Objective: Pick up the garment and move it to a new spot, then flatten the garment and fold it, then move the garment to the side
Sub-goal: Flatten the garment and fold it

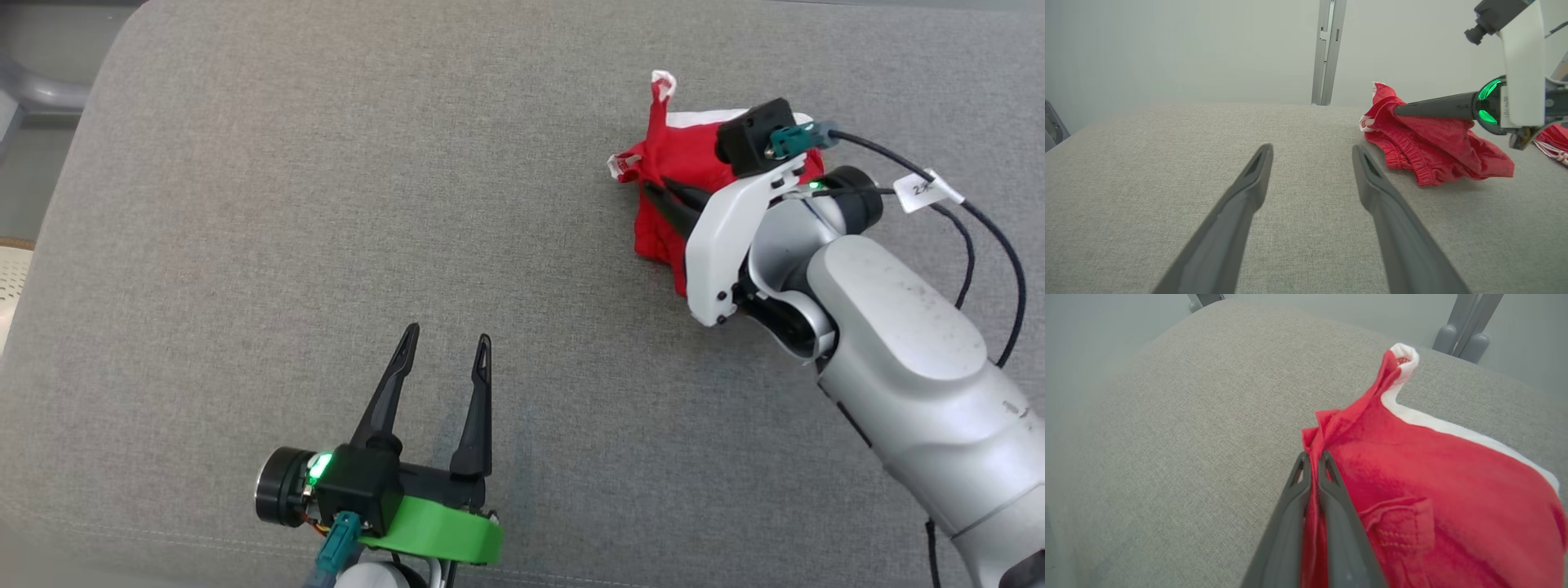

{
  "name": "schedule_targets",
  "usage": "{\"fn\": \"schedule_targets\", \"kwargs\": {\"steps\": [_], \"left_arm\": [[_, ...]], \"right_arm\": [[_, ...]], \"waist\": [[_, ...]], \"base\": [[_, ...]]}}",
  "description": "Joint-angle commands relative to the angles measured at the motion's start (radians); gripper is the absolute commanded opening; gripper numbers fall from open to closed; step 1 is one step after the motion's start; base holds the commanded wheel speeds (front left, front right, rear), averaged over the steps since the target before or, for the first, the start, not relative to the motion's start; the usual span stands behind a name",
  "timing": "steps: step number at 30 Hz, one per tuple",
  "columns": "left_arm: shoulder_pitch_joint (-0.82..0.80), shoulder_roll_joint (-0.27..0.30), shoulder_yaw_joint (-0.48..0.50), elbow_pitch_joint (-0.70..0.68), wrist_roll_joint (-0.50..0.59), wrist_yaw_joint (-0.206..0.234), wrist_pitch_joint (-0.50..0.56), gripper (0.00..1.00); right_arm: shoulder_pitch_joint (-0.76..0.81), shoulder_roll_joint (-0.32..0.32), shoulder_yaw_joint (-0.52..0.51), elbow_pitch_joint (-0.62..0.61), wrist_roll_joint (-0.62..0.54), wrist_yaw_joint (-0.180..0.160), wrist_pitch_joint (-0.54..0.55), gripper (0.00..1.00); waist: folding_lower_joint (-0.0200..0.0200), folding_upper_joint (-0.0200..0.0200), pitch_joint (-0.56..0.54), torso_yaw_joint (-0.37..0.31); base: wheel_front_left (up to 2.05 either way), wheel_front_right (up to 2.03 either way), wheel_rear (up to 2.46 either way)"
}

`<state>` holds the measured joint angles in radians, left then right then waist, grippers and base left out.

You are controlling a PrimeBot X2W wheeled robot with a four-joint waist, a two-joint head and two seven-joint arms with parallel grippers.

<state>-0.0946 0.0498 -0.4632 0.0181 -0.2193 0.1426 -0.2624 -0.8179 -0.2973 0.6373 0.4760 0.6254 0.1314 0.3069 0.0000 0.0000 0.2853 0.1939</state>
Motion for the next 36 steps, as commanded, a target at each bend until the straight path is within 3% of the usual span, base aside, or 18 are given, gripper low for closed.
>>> {"fn": "schedule_targets", "kwargs": {"steps": [1, 2, 8, 14, 20, 28, 36], "left_arm": [[-0.015, 0.002, -0.001, 0.003, -0.002, 0.005, -0.003, 1.00], [-0.015, 0.002, -0.001, 0.004, -0.001, 0.005, -0.003, 1.00], [0.000, 0.002, 0.012, 0.006, 0.004, 0.001, -0.003, 1.00], [0.022, 0.002, 0.032, -0.003, 0.017, -0.001, -0.003, 1.00], [0.048, 0.002, 0.062, -0.009, 0.037, -0.009, -0.003, 1.00], [0.084, 0.002, 0.108, -0.043, 0.060, -0.013, -0.003, 1.00], [0.135, 0.002, 0.166, -0.079, 0.081, -0.027, -0.003, 1.00]], "right_arm": [[0.018, 0.011, -0.010, -0.002, -0.001, -0.001, -0.013, 0.46], [0.026, 0.023, -0.015, -0.009, 0.014, -0.001, -0.017, 1.00], [0.070, -0.002, -0.065, -0.114, 0.074, -0.001, -0.103, 1.00], [0.159, -0.090, -0.157, -0.178, 0.000, -0.001, -0.260, 1.00], [0.296, -0.139, -0.213, -0.150, -0.060, 0.000, -0.433, 1.00], [0.459, -0.104, -0.272, -0.115, -0.135, -0.001, -0.568, 1.00], [0.631, 0.024, -0.432, -0.286, -0.288, -0.001, -0.571, 1.00]], "waist": [[0.0000, 0.0000, -0.001, 0.002], [0.0000, 0.0000, -0.002, 0.002], [0.0000, 0.0000, -0.018, -0.016], [0.0000, 0.0000, -0.053, -0.062], [0.0000, 0.0000, -0.088, -0.122], [0.0000, 0.0000, -0.136, -0.183], [0.0000, 0.0000, -0.177, -0.230]], "base": [[0.00, 0.00, 0.00], [0.00, 0.00, 0.00], [0.00, 0.00, 0.00], [0.00, 0.00, 0.00], [0.00, 0.00, 0.00], [0.00, 0.00, 0.00], [0.00, 0.00, 0.00]]}}
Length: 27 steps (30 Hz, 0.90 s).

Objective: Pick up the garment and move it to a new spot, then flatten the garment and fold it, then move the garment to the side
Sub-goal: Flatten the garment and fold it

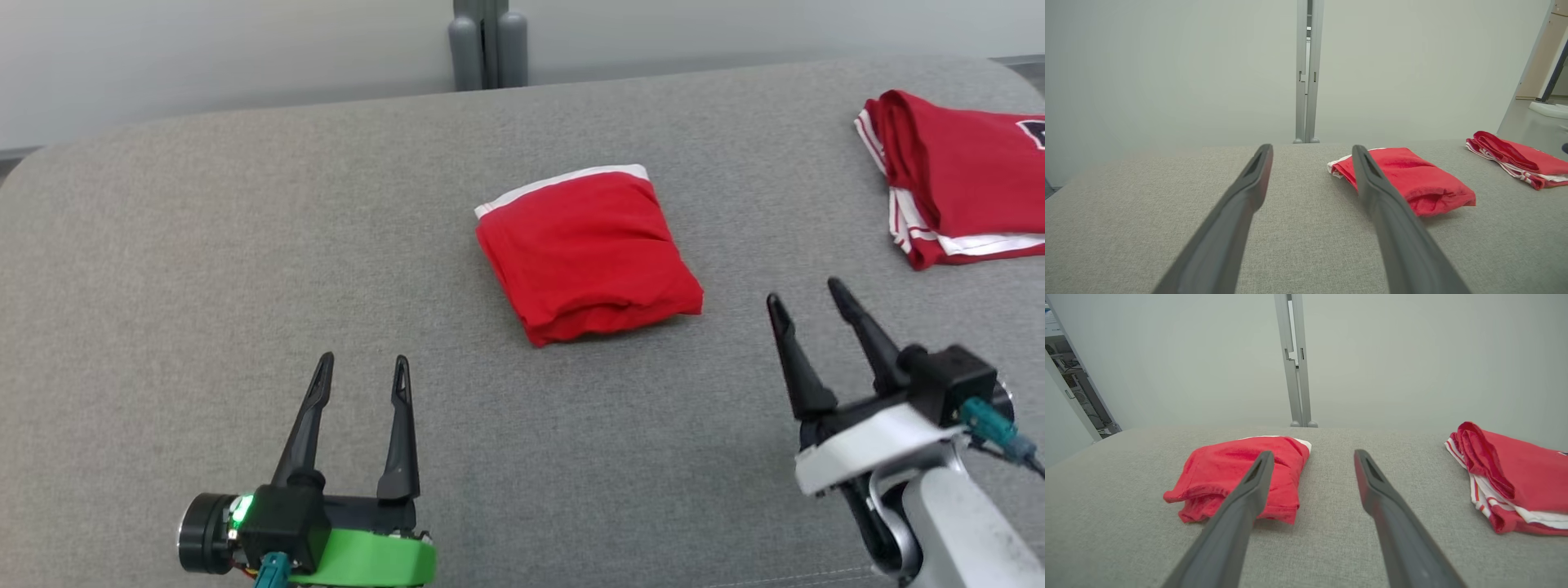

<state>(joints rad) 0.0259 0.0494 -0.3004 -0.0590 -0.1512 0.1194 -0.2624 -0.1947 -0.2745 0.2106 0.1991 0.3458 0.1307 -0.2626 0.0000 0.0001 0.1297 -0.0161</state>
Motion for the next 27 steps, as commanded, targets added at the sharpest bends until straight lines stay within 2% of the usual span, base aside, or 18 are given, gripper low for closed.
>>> {"fn": "schedule_targets", "kwargs": {"steps": [1, 5, 11, 27], "left_arm": [[0.022, 0.002, 0.010, -0.007, 0.011, -0.006, -0.003, 1.00], [0.043, 0.002, 0.026, -0.021, 0.009, -0.011, -0.003, 1.00], [0.074, 0.002, 0.038, -0.016, 0.011, -0.013, -0.003, 1.00], [0.142, 0.002, 0.082, -0.004, -0.003, 0.007, -0.003, 1.00]], "right_arm": [[0.027, 0.020, -0.026, -0.027, -0.029, 0.000, -0.002, 1.00], [0.100, 0.070, -0.056, -0.067, -0.086, 0.000, -0.002, 1.00], [0.169, 0.109, -0.082, -0.097, -0.127, 0.000, -0.002, 1.00], [0.227, 0.133, -0.075, -0.098, -0.136, 0.000, -0.002, 1.00]], "waist": [[0.0000, -0.0001, -0.027, -0.024], [0.0000, -0.0001, -0.045, -0.031], [0.0000, -0.0001, -0.082, -0.031], [0.0000, -0.0001, -0.139, -0.023]], "base": [[0.00, 0.00, 0.00], [0.00, 0.00, 0.00], [0.00, 0.00, 0.00], [0.00, 0.00, 0.00]]}}
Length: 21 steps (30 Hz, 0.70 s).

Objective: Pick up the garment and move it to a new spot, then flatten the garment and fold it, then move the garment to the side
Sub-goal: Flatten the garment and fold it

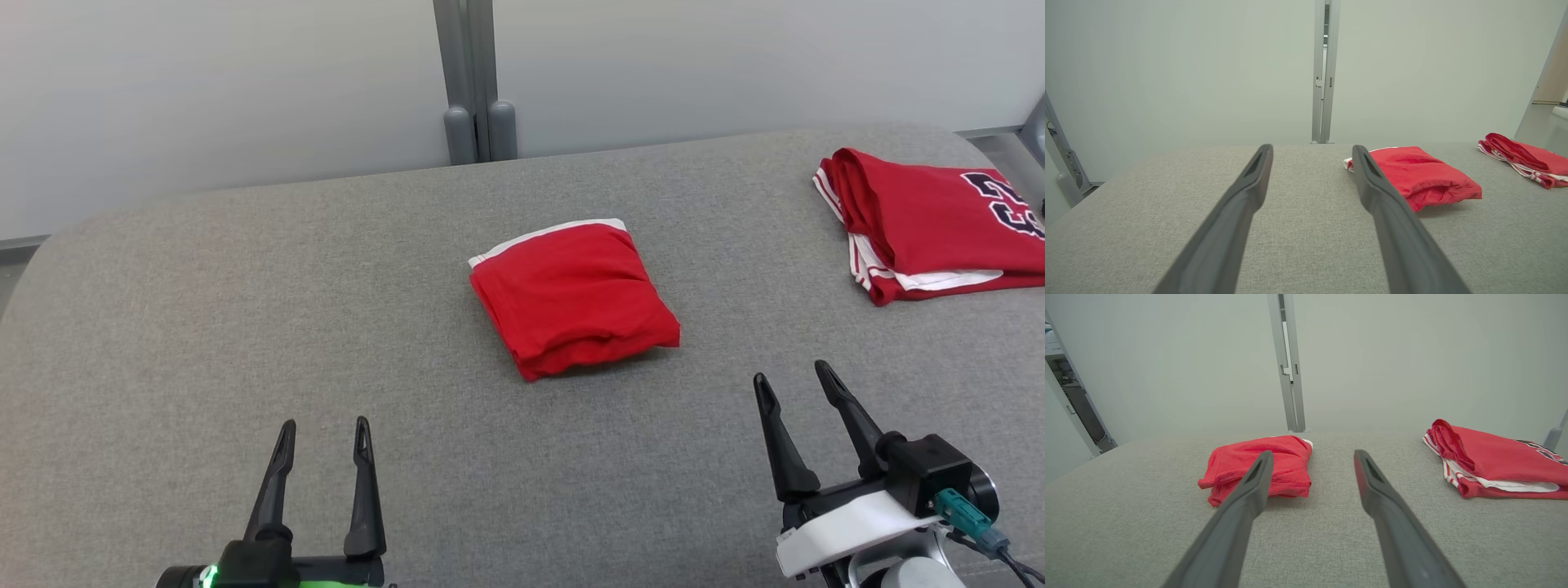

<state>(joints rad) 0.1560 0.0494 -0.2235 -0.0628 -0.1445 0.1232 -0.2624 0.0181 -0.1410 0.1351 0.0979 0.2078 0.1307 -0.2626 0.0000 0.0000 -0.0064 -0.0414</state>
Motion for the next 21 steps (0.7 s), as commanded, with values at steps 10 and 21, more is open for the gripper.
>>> {"fn": "schedule_targets", "kwargs": {"steps": [10, 21], "left_arm": [[0.023, 0.002, 0.004, 0.015, -0.012, 0.010, -0.003, 1.00], [0.025, 0.002, 0.002, 0.020, -0.013, 0.014, -0.003, 1.00]], "right_arm": [[0.019, -0.003, -0.001, 0.009, 0.007, 0.000, -0.002, 1.00], [0.017, -0.004, 0.005, 0.012, 0.010, 0.000, -0.002, 1.00]], "waist": [[0.0000, 0.0000, -0.012, 0.023], [0.0000, 0.0000, -0.012, 0.028]], "base": [[0.00, 0.00, 0.00], [0.00, 0.00, 0.00]]}}
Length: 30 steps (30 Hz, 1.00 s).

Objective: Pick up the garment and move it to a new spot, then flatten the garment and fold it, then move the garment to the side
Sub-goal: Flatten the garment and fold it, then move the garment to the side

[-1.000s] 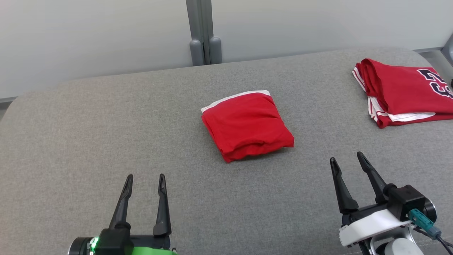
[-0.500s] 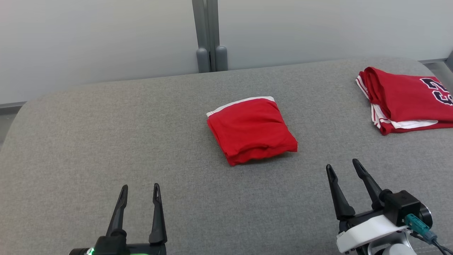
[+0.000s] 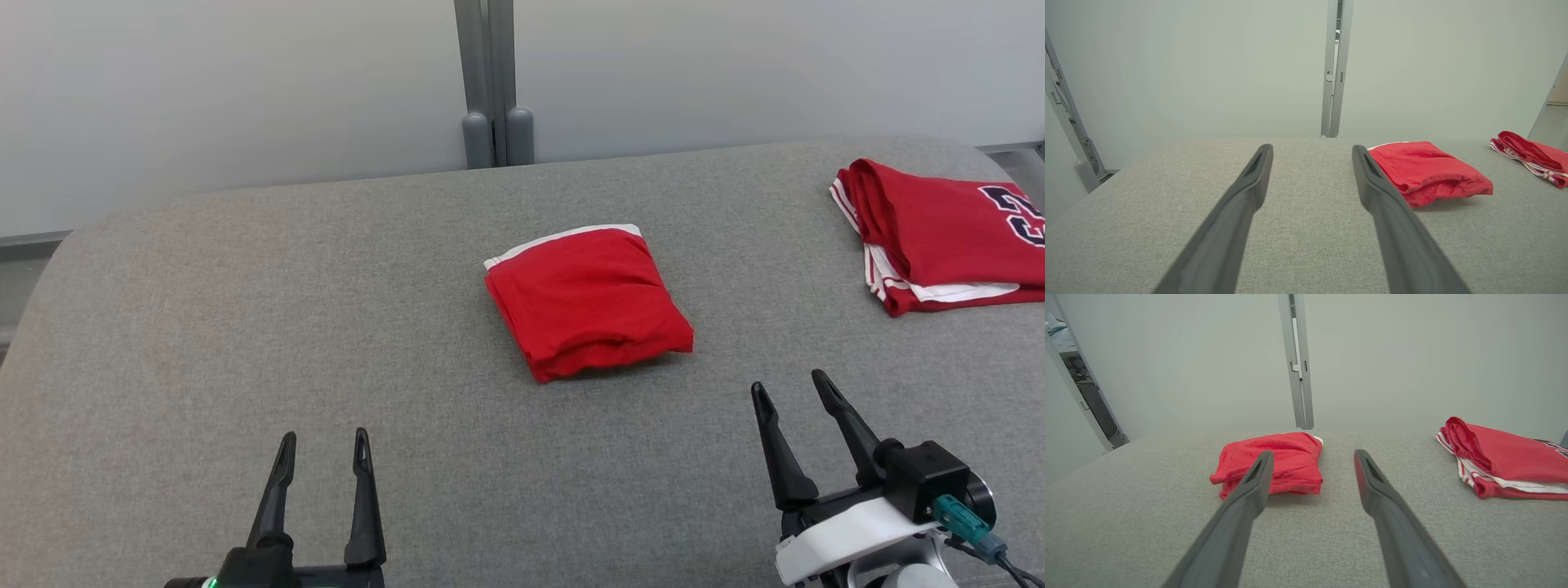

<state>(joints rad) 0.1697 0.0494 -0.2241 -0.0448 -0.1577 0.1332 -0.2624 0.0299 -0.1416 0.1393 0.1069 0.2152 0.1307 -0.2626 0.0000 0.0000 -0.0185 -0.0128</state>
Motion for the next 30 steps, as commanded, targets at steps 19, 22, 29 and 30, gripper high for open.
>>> {"fn": "schedule_targets", "kwargs": {"steps": [19, 22, 29, 30], "left_arm": [[-0.007, 0.002, -0.006, 0.018, 0.014, -0.012, -0.003, 1.00], [-0.013, 0.002, -0.013, 0.018, 0.016, -0.012, -0.003, 1.00], [-0.020, 0.002, -0.024, 0.016, 0.014, -0.010, -0.003, 1.00], [-0.022, 0.002, -0.026, 0.016, 0.014, -0.011, -0.003, 1.00]], "right_arm": [[-0.002, 0.001, 0.004, 0.010, 0.012, 0.000, -0.002, 1.00], [-0.006, 0.000, 0.005, 0.013, 0.015, 0.000, -0.002, 1.00], [-0.040, -0.011, 0.034, 0.028, 0.028, 0.000, -0.002, 1.00], [-0.048, -0.013, 0.039, 0.030, 0.031, 0.000, -0.002, 1.00]], "waist": [[0.0000, 0.0000, 0.005, 0.004], [0.0000, 0.0000, 0.009, 0.006], [0.0000, 0.0000, 0.030, 0.014], [0.0000, 0.0000, 0.035, 0.016]], "base": [[0.00, 0.00, 0.00], [0.00, 0.00, 0.00], [0.00, 0.00, 0.00], [0.00, 0.00, 0.00]]}}
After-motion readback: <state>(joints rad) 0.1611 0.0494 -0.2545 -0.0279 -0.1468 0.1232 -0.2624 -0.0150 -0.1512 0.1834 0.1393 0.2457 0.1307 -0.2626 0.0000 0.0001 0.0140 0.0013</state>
